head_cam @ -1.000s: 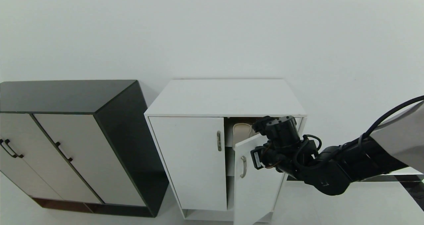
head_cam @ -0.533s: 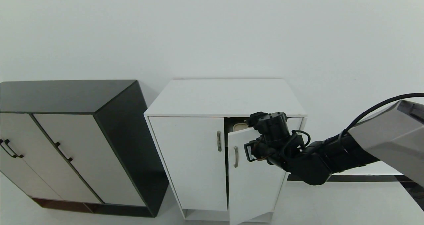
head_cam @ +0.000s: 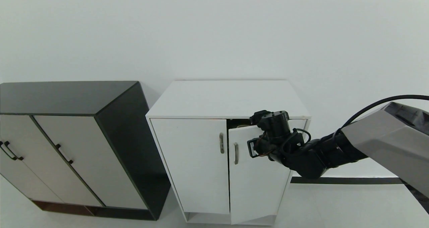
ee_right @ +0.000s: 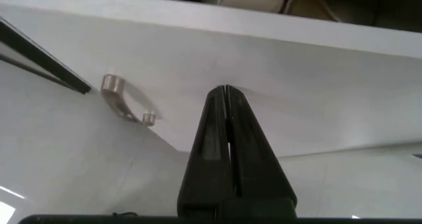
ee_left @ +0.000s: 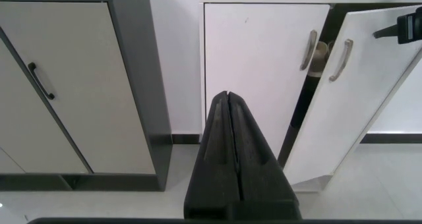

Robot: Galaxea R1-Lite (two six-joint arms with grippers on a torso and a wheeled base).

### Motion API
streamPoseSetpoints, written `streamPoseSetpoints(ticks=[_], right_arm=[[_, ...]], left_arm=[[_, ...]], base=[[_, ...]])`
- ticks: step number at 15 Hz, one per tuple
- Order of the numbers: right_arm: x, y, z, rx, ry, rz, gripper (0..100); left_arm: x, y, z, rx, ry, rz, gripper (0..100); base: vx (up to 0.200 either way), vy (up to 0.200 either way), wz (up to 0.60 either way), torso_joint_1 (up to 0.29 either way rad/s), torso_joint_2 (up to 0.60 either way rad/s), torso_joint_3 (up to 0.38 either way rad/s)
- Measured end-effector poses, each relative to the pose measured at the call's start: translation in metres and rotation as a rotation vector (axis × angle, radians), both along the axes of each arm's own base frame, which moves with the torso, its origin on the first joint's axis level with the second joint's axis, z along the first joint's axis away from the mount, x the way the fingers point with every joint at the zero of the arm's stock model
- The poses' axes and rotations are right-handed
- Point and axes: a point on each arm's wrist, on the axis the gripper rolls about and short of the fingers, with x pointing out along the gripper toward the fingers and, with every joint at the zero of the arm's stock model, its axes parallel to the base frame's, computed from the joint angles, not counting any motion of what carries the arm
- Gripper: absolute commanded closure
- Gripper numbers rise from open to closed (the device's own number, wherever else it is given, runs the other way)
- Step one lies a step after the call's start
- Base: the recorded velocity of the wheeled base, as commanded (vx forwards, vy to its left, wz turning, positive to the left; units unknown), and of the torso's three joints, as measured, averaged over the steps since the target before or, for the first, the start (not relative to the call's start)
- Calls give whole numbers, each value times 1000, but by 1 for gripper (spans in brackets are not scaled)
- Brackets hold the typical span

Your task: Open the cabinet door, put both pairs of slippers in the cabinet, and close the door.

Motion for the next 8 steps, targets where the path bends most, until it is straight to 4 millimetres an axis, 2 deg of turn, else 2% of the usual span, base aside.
streamPoseSetpoints(ticks=[8], right_arm=[[24, 3, -1, 47, -26, -27, 100]], left_arm=[[0, 0, 0, 0, 0, 0, 100]], base=[[0, 0, 0, 0, 0, 0]])
